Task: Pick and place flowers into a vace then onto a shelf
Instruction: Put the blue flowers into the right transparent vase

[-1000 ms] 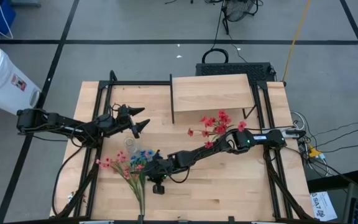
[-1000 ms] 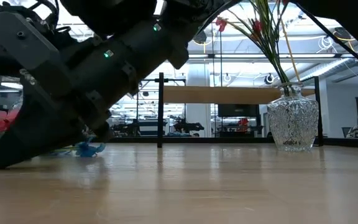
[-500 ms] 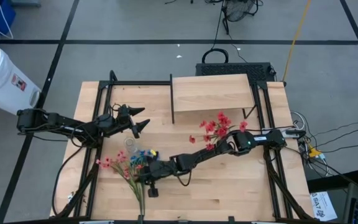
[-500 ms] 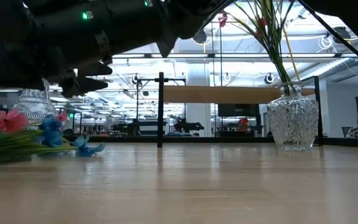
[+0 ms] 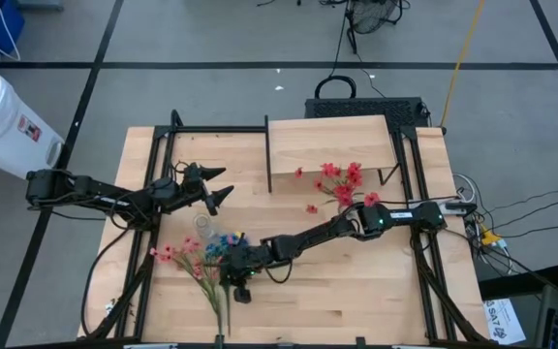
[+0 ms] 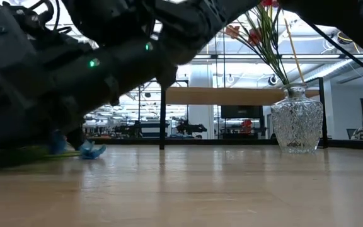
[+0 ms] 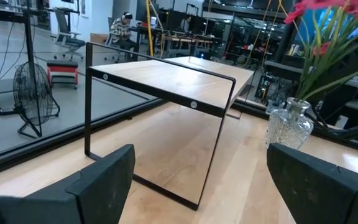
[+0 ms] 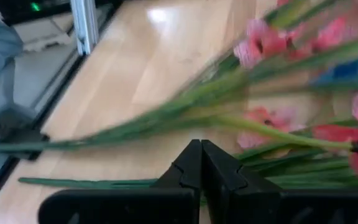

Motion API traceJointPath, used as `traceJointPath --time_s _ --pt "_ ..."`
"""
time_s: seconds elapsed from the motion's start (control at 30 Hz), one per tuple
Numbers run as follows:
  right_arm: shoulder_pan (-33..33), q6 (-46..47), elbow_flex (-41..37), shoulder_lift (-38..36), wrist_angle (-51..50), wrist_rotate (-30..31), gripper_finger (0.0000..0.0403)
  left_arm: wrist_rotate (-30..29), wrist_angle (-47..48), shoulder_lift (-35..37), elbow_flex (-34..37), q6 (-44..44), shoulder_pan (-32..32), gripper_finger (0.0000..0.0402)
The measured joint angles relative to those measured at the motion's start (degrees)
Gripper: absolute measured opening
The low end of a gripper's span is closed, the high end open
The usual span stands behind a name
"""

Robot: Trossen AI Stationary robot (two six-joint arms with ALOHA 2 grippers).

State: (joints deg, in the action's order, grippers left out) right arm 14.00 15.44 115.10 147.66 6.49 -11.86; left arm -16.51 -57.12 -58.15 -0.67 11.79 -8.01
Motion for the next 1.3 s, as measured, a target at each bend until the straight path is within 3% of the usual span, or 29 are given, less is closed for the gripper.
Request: traceJointPath --time_s 0.4,0.67,0.93,1.13,1.3 --pt "1.3 6.5 0.2 -0.7 -21.5 1.0 0.0000 0.0 0.0 0.0 0.0 0.0 0.0 0.0365" --pt "2.6 7.3 -0.1 -7.7 -40.2 -0.5 0.0000 0.0 0.1 0.0 0.0 0.0 0.0 0.0365" --pt "4.8 4.0 -0.4 -14.1 -55.8 10.8 0.0000 0.0 0.1 0.0 0.0 0.0 0.0 0.0365" --pt "5.4 4.2 -0.3 -14.6 -64.4 11.6 0.0000 0.0 0.1 0.0 0.0 0.0 0.0 0.0365" --pt "4.7 7.5 -0.3 -14.9 -65.1 12.0 0.0000 0.0 0.0 0.0 0.0 0.0 0.0 0.0365"
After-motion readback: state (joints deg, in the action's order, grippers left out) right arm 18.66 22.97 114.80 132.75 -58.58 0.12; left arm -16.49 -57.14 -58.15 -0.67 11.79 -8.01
